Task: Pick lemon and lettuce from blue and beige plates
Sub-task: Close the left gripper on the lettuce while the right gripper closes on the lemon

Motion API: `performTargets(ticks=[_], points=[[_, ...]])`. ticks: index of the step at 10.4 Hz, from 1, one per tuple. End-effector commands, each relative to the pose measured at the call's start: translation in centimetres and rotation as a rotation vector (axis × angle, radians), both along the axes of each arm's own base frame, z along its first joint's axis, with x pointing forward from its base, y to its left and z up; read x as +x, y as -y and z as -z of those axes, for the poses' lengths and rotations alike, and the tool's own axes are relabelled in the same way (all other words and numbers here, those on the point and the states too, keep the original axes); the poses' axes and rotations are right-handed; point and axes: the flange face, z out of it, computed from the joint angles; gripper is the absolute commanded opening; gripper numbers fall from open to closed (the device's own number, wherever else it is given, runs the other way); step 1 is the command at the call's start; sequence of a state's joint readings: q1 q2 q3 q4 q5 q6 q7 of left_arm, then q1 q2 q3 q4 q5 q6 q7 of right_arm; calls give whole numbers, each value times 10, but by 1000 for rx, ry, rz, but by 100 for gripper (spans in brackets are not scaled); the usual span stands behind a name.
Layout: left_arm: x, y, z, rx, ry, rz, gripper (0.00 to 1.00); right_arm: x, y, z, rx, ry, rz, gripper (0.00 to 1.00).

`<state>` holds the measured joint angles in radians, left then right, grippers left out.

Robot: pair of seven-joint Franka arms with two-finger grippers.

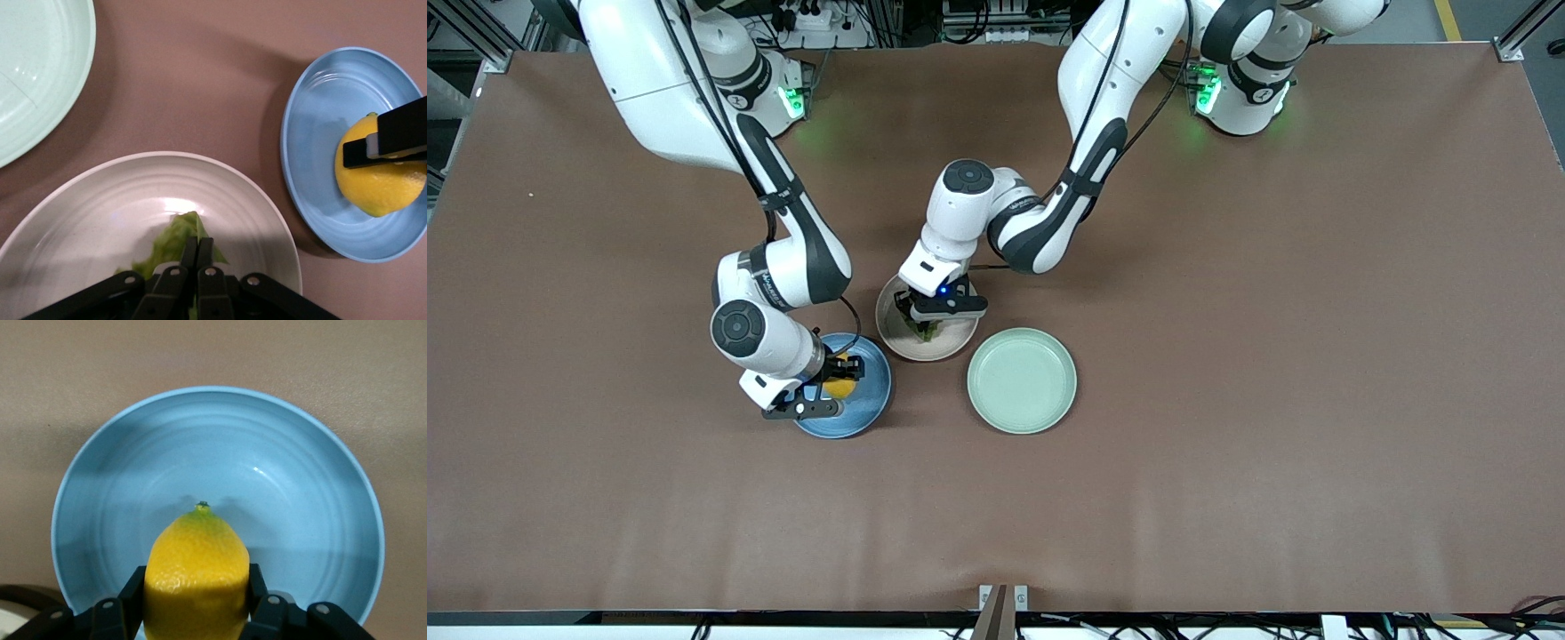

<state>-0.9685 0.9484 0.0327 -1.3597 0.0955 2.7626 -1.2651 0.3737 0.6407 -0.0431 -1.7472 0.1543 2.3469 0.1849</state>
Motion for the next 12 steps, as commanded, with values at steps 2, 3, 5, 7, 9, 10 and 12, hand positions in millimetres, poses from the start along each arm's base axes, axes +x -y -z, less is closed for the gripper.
performTargets(ticks=[2, 3, 5, 7, 9, 10, 12], points=[[0, -4, -26, 60, -26, -28, 0, 1, 3, -14, 8, -41, 22, 12], [1, -6, -30, 77, -35, -32, 0, 3, 5, -19, 12, -32, 17, 10], [2, -12, -38, 120, -68, -39, 0, 8, 14, -32, 14, -49, 23, 10], [14, -25, -51, 135, -137, -54, 0, 17, 27, -56, 12, -85, 18, 9], [23, -39, -74, 166, -197, -55, 0, 24, 56, -77, 23, -98, -21, 9], [30, -47, -86, 169, -222, -66, 0, 27, 69, -88, 28, -94, -29, 8], [44, -66, -109, 191, -249, -80, 0, 32, 100, -107, 38, -76, -50, 8]])
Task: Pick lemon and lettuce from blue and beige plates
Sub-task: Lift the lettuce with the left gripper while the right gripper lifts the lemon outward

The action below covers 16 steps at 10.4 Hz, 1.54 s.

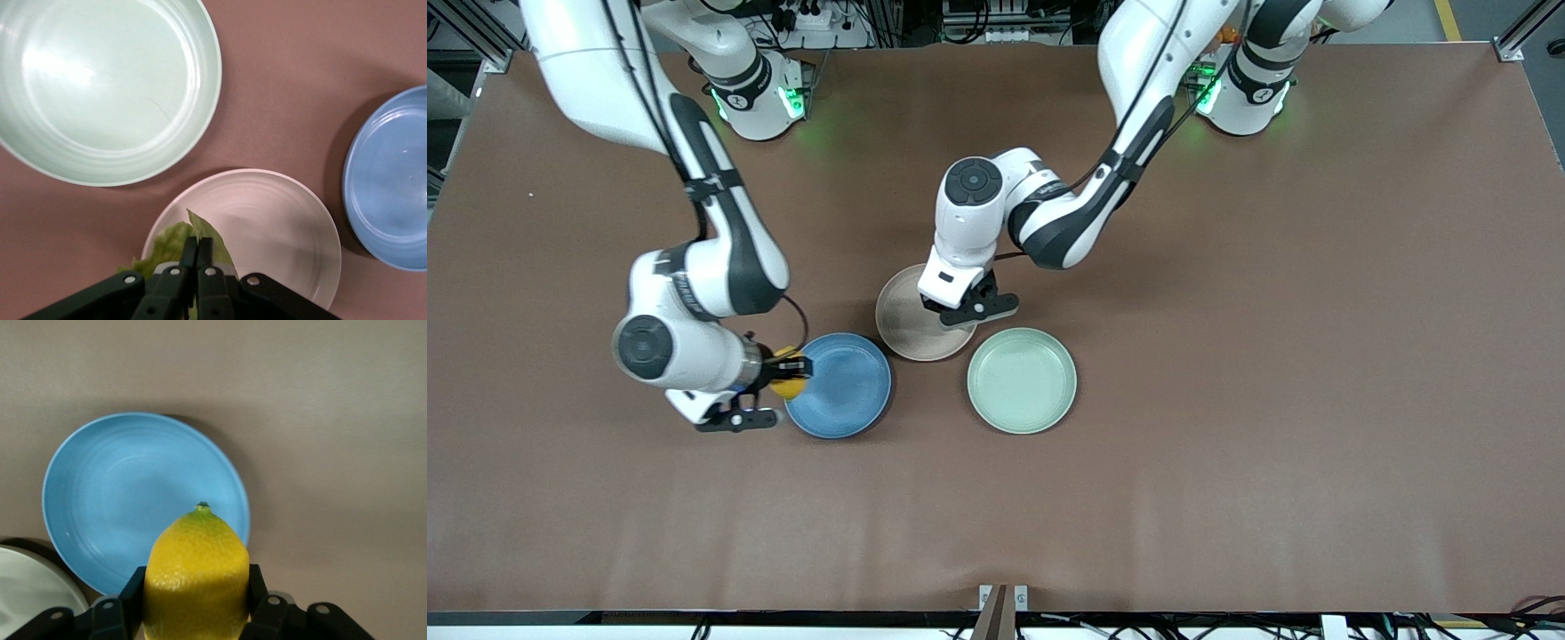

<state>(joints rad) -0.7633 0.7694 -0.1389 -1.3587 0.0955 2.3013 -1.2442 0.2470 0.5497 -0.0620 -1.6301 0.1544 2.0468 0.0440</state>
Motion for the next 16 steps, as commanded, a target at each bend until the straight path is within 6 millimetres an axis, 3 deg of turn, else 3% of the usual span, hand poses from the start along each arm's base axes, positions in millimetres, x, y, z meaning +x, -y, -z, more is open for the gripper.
performTargets(ticks=[1, 3, 8, 10, 12, 14, 16], points=[[13, -26, -34, 39, -15, -3, 0, 0, 33, -25, 33, 3, -45, 8], [35, -56, -57, 69, -28, -29, 0, 2, 64, -28, 29, 2, -65, 8], [93, -143, -105, 98, -21, -63, 0, 3, 103, -28, -12, -9, -84, 8], [110, -184, -112, 115, -25, -60, 0, 2, 128, -28, -11, -17, -95, 8], [130, -220, -109, 127, -30, -50, 0, 1, 166, -24, -1, -13, -120, 9], [151, -264, -111, 138, -30, -23, 0, -4, 170, -14, -1, -6, -126, 9], [166, -300, -104, 149, -38, 12, 0, -26, 173, 10, -19, 69, -114, 8]])
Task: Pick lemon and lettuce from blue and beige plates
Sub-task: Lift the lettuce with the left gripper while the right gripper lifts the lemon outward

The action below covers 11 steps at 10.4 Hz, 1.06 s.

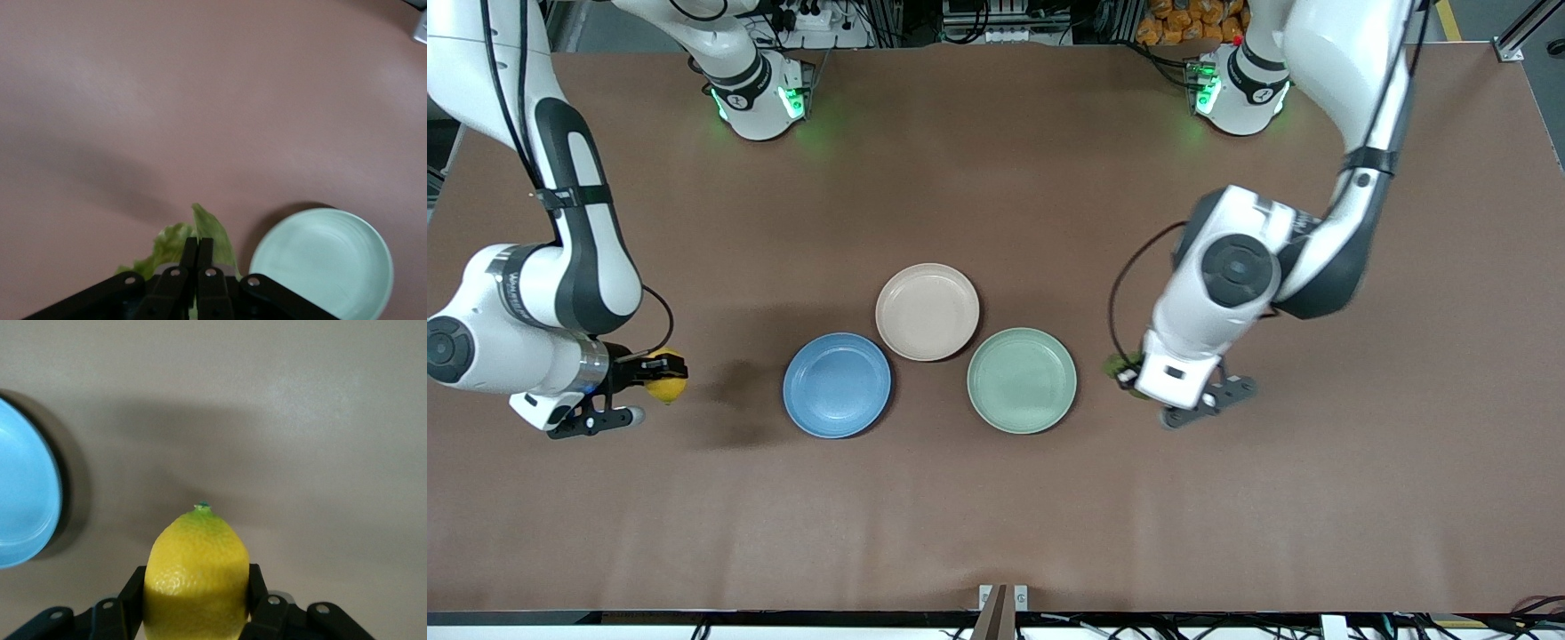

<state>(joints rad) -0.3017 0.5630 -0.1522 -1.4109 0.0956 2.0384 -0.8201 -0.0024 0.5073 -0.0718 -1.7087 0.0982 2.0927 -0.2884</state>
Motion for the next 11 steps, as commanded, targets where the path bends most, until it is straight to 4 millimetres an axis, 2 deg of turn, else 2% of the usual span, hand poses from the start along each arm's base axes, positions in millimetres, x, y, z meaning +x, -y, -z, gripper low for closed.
performTargets(ticks=[1, 3, 4, 6, 7, 8, 10, 11], points=[[4, -35, 0, 27, -11, 51, 0, -36, -4, 22, -16, 65, -14, 8], [18, -75, 0, 33, -11, 92, 0, -57, -4, 42, -27, 117, -8, 8], [20, -83, 2, 36, -15, 108, 0, -66, -4, 45, -30, 128, -7, 8], [24, -102, 5, 40, -23, 132, 0, -78, 10, 42, -43, 139, -6, 8], [28, -121, 7, 44, -25, 137, 0, -87, 15, 45, -51, 144, -14, 8], [29, -131, 11, 45, -35, 147, 0, -97, 15, 51, -54, 158, -11, 8], [31, -162, 20, 56, -80, 160, 0, -113, 13, 54, -52, 158, -5, 9], [32, -186, 22, 57, -106, 201, 0, -119, 15, 56, -52, 153, -2, 9]])
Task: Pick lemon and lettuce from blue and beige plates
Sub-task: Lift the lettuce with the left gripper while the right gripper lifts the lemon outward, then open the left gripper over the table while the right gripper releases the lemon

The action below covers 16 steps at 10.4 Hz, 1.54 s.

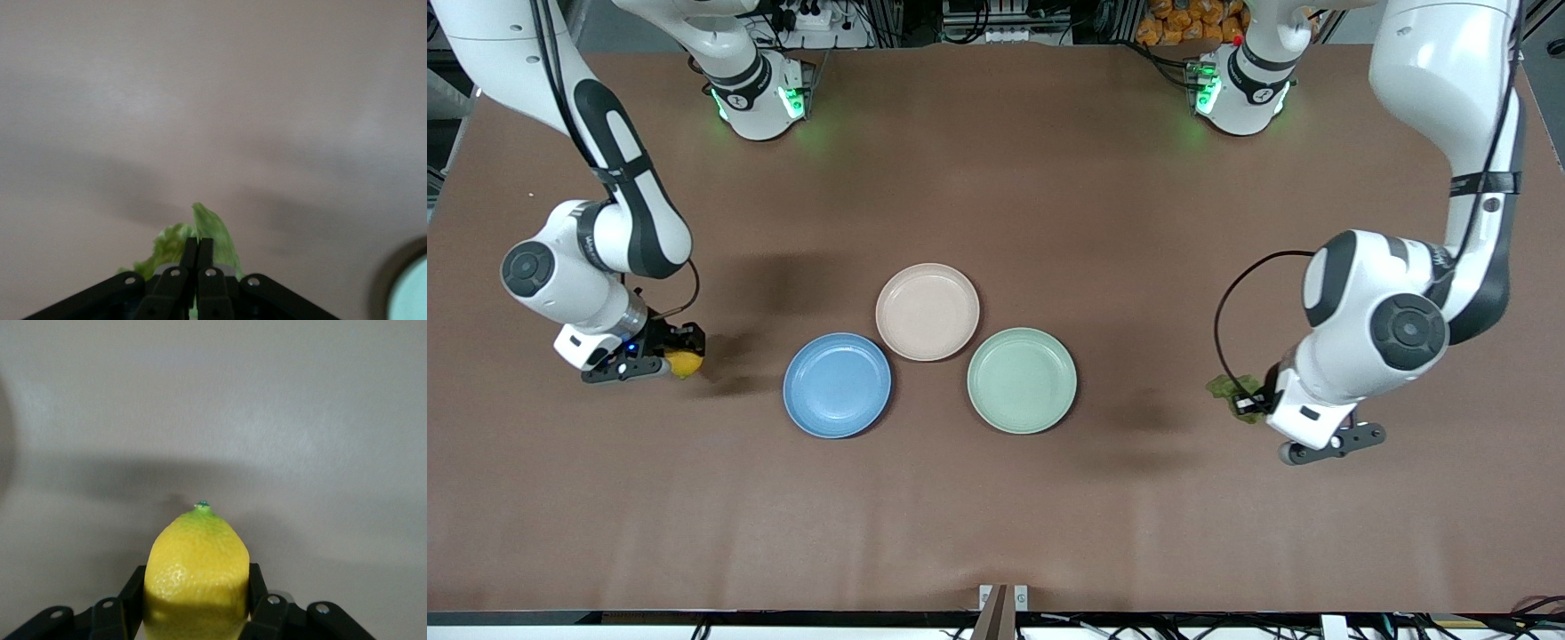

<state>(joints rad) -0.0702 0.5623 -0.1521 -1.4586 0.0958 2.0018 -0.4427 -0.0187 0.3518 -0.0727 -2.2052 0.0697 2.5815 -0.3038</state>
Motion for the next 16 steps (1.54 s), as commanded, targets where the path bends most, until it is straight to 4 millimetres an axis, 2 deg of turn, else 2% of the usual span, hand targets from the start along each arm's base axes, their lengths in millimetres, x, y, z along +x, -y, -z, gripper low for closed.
performTargets(ticks=[1, 2, 3, 5, 7, 8, 10, 12, 13, 14, 15, 16], points=[[-2, -60, -2, 18, -50, 85, 0, -26, 8, -2, -6, 13, 1, 9], [-2, -72, 1, 14, -61, 112, 0, -31, 15, 11, -12, 30, 13, 9], [-1, -73, 10, 13, -74, 110, 0, -32, 15, 22, -12, 18, 14, 9], [-7, -72, 18, 17, -111, 102, 0, -31, 14, 36, -10, 18, 26, 19], [-19, -60, 35, 3, -171, 69, 0, -28, 8, 36, -8, 16, 28, 49], [-21, -53, 46, -27, -194, 56, 0, -27, 8, 34, -8, 17, 39, 99], [-19, -41, 66, -47, -203, 55, 0, -16, 7, 16, -4, 25, 35, 100], [-17, -41, 80, -47, -198, 42, 0, 8, 7, -18, 25, -117, 30, 100], [-13, -40, 81, -52, -167, 41, 7, 17, 6, -36, 35, -166, 26, 100], [-11, -40, 80, -52, -152, 43, 79, 28, 6, -54, 40, -178, 23, 100], [-8, -36, 79, -50, -122, 53, 100, 36, 8, -69, 42, -195, 22, 100], [-7, -34, 77, -48, -111, 59, 100, 44, 8, -83, 45, -213, 17, 100]])
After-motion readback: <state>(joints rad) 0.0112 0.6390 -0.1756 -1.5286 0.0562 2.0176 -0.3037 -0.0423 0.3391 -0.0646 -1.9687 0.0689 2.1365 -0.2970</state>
